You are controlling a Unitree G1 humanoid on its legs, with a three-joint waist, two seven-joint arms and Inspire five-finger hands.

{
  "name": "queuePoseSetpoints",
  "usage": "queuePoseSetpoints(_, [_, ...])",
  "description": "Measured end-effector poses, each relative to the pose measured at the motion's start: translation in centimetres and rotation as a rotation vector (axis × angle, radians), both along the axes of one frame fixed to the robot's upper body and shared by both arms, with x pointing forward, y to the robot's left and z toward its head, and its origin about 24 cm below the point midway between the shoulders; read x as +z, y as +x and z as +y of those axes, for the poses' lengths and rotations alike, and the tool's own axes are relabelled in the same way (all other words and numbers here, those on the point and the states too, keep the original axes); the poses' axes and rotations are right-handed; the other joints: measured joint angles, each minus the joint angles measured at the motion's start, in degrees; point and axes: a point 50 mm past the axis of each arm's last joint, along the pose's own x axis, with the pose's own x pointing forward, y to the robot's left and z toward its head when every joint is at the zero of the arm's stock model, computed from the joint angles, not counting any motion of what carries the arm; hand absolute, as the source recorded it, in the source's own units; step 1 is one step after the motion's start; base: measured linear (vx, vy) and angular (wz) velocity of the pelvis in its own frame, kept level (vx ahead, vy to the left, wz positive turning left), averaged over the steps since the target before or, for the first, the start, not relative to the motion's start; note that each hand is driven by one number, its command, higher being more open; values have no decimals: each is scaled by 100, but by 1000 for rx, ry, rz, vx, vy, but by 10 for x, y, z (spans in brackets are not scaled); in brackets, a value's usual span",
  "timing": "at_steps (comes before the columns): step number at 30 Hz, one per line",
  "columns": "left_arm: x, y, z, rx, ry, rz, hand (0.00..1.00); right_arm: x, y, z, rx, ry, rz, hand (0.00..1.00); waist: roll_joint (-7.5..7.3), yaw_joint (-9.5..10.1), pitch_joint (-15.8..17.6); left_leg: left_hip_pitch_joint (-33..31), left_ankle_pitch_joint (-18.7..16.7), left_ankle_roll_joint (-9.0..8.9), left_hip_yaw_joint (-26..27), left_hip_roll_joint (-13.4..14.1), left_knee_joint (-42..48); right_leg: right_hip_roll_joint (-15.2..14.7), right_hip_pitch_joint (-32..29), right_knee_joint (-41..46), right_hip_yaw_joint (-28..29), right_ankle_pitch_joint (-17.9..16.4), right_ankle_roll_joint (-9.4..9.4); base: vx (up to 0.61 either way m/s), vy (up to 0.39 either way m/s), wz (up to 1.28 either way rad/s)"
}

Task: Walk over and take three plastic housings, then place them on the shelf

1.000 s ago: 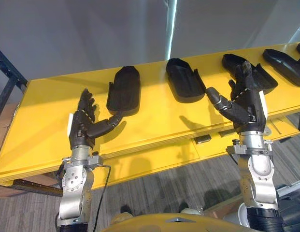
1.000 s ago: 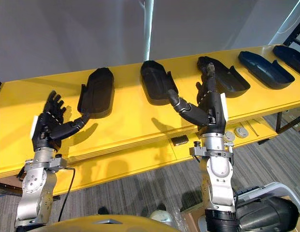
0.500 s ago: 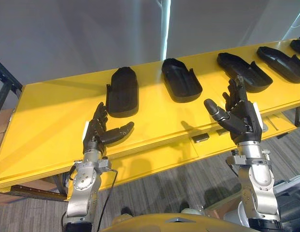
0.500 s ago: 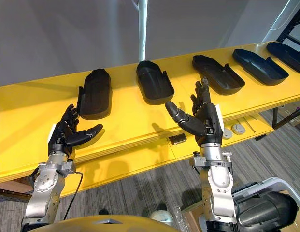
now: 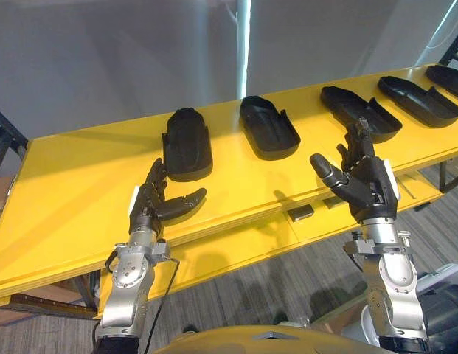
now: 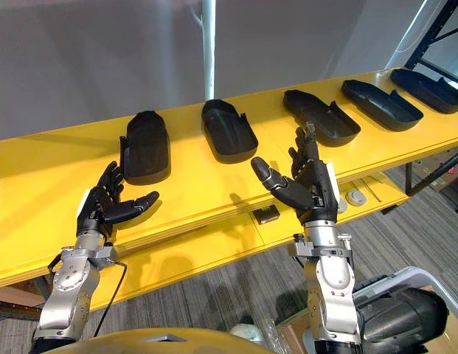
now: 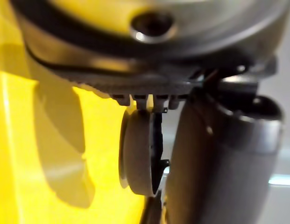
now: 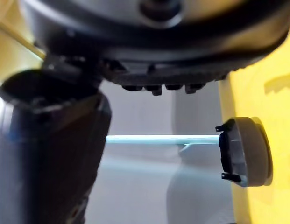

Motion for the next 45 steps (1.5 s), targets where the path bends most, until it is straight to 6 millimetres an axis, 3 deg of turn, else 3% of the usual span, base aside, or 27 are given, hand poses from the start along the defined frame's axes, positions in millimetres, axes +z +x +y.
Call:
queuePoseSetpoints(13, [0,0,0,-2,1,5,100,-1,1,4,14,4,5,100,1,-6,-10,15,1,0,9,9,15,13,4,-1,15,9,-4,0,0,0])
queuePoseSetpoints(19, [3,-3,14,207,66,-12,100,-1,1,4,12,5,5,100,1,-35,-10,21,2,-2,7,37,16,48,4,-11,30,11,-8,1,-1,-1])
queuePoseSetpoints(22, [31,-7,31,346,38,-205,100,-3,1,4,4,11,18,100,4,-51,-8,13,7,-11,-8,58,18,68,5,-14,14,11,-11,3,-2,1])
queuePoseSetpoints(23, [39,-8,31,346,13,-255,100,-3,1,4,2,13,19,100,6,-50,-7,10,7,-11,-13,57,18,67,6,-14,9,11,-11,6,2,4])
queuePoseSetpoints(24, [64,-12,29,323,-20,-402,100,-4,0,5,-7,26,21,100,7,-16,-6,9,6,-10,-23,53,18,62,12,-14,3,9,-13,3,3,3])
queuePoseSetpoints(25, [69,-12,28,309,-24,-434,100,-4,0,5,-9,29,21,100,7,-8,-6,9,6,-10,-25,52,18,61,14,-14,1,8,-14,2,3,5])
queuePoseSetpoints(27, [102,-20,18,176,-4,-628,100,-5,1,8,-11,49,20,100,29,7,7,18,6,-10,-60,45,17,53,53,-19,-14,3,-21,0,0,7])
queuePoseSetpoints(30, [117,-30,11,-10,-12,-722,100,-4,1,8,-6,48,18,100,94,6,12,14,5,-10,-99,46,15,53,66,-25,-26,-3,-24,0,0,1])
queuePoseSetpoints(36, [86,-42,11,-290,-121,-516,100,0,-1,2,-15,34,2,100,215,-6,108,-5,17,-17,-167,60,0,61,100,-47,-139,-25,-43,-4,-1,5])
queuePoseSetpoints(43, [41,-45,25,-368,-169,-229,100,0,-1,0,-19,29,-1,100,210,44,133,-25,23,-17,-265,63,2,62,150,-75,-230,-26,-46,12,2,7])
queuePoseSetpoints(45, [37,-45,27,-364,-171,-209,100,0,-1,0,-19,28,-1,100,202,44,138,-40,23,-18,-267,63,4,63,151,-96,-240,-25,-45,13,1,4])
